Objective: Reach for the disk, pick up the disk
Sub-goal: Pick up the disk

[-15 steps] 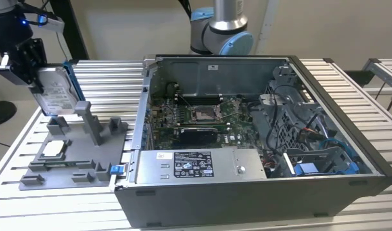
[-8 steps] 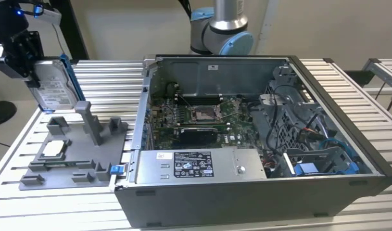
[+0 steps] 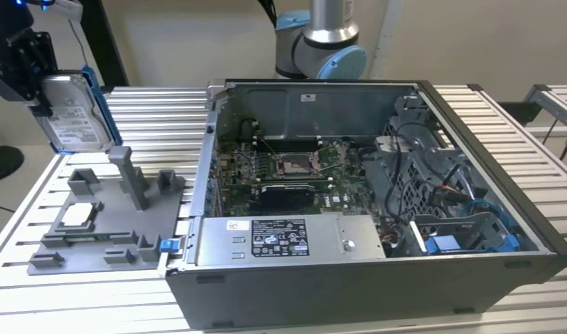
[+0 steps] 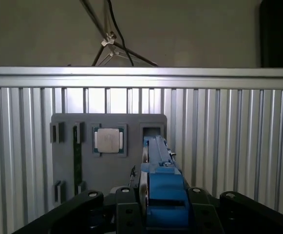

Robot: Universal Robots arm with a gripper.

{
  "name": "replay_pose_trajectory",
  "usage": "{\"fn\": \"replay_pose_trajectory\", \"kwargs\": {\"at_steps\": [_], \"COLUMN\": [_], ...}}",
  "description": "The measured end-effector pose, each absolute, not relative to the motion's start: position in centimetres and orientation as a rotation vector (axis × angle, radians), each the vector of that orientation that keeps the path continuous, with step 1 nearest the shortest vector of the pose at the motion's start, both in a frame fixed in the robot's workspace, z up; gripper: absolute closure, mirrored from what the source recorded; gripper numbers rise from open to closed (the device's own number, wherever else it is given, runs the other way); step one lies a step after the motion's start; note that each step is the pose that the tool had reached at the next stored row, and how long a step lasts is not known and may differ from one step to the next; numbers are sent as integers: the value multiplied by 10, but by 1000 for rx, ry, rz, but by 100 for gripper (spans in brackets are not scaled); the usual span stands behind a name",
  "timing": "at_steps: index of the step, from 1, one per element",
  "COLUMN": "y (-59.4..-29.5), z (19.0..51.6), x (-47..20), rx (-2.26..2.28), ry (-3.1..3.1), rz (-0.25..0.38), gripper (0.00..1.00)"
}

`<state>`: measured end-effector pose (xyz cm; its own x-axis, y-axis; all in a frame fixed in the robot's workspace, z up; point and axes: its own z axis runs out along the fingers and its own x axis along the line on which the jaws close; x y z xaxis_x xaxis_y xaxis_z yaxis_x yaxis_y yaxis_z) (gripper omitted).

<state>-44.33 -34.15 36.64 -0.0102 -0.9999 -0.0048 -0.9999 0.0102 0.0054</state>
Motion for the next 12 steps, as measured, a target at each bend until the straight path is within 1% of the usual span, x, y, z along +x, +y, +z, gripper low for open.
{"fn": "replay_pose_trajectory", "kwargs": {"at_steps": [12], "y": [-342], "z": [389], "x": [-443], "rx": [2210], "ry": [-2233], "rz": [-11], "gripper": [100]}}
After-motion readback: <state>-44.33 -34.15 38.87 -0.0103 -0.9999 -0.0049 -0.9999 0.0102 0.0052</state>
